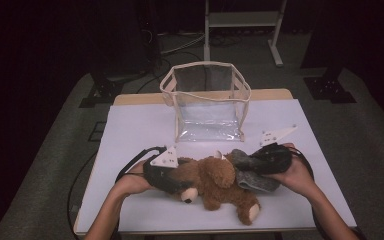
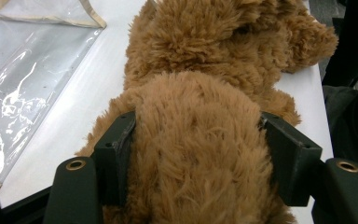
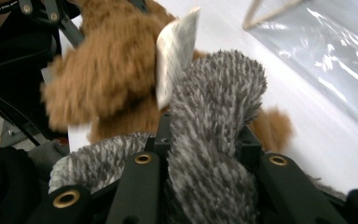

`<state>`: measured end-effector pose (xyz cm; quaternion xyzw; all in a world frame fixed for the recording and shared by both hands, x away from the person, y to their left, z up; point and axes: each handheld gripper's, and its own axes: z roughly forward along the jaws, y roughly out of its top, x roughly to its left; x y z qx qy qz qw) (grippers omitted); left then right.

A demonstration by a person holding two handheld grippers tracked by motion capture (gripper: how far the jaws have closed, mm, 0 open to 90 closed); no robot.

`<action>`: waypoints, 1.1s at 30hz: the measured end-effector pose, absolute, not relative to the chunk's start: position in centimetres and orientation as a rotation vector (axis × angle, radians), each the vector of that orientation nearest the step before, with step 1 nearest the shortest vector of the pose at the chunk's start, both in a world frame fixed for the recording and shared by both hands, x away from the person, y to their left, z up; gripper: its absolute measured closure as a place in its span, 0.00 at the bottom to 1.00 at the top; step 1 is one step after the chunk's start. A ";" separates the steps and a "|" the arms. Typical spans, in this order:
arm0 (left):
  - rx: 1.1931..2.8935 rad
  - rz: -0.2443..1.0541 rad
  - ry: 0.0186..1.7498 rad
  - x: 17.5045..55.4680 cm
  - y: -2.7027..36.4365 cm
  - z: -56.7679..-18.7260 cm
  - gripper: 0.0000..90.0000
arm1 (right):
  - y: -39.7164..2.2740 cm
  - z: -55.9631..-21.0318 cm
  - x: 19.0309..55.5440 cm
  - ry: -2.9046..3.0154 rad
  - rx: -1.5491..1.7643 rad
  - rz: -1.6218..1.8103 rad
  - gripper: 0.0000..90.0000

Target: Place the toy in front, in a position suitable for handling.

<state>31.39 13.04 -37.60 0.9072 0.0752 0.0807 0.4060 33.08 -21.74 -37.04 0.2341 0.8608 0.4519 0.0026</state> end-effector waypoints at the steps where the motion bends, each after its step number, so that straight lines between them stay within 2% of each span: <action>1: 2.289 0.205 0.189 31.4 13.0 -37.6 0.38 | -22.4 -37.3 32.9 2.694 0.755 1.421 0.77; 6: 2.301 0.210 0.180 31.5 12.7 -37.5 0.38 | -24.3 -36.9 31.8 2.692 0.759 1.373 0.76; 11: 2.313 0.219 0.170 31.3 12.6 -37.4 0.38 | -23.6 -34.1 32.4 2.655 0.690 1.371 0.77; 15: 2.321 0.227 0.155 31.2 12.6 -37.3 0.38 | -21.2 -32.7 34.1 2.664 0.635 1.397 0.77; 20: 2.333 0.236 0.136 31.2 12.5 -37.3 0.38 | -16.8 -33.0 35.7 2.768 0.557 1.359 0.77; 26: 2.336 0.239 0.129 30.9 12.6 -37.3 0.38 | -13.5 -34.6 35.0 2.890 0.459 1.252 0.77; 33: 2.332 0.248 0.131 30.7 12.5 -37.3 0.38 | -17.5 -35.4 34.2 2.799 0.588 1.341 0.77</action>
